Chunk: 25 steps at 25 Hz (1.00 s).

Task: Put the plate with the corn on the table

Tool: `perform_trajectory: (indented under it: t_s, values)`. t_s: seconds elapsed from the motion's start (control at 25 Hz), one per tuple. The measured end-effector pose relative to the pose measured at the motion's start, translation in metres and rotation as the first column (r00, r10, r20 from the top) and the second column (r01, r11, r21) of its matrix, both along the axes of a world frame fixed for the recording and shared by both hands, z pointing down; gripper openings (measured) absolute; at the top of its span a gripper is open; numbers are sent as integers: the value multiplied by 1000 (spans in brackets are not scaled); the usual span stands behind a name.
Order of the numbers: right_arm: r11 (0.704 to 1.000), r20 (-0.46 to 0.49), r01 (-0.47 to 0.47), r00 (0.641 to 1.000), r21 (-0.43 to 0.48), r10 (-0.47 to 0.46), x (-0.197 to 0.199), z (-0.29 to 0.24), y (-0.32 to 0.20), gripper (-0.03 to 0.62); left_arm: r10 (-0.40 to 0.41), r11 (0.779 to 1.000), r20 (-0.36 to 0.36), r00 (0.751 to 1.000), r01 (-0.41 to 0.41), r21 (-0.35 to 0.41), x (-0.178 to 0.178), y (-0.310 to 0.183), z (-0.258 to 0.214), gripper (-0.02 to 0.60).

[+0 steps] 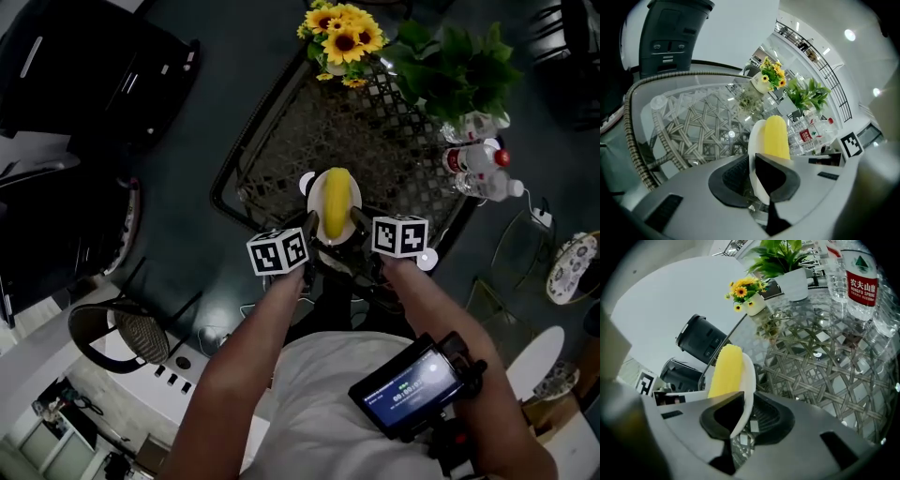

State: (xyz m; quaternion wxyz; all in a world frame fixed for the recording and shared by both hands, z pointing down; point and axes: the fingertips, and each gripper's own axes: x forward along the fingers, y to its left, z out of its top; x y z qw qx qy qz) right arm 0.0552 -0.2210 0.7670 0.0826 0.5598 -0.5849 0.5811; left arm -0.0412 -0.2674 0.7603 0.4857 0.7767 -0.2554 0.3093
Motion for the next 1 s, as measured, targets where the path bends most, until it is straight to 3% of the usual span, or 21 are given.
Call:
perform_trajectory:
  t_s: [0.52, 1.0]
  values:
    - [998, -88, -58, 995, -12, 56, 29, 8, -15, 58, 122, 992, 72, 990, -125, 30, 41, -24, 12, 43]
    - [1000, -175, 12, 984, -15, -14, 29, 8, -14, 66, 170, 983, 100, 980, -176, 52, 44, -20, 13, 43]
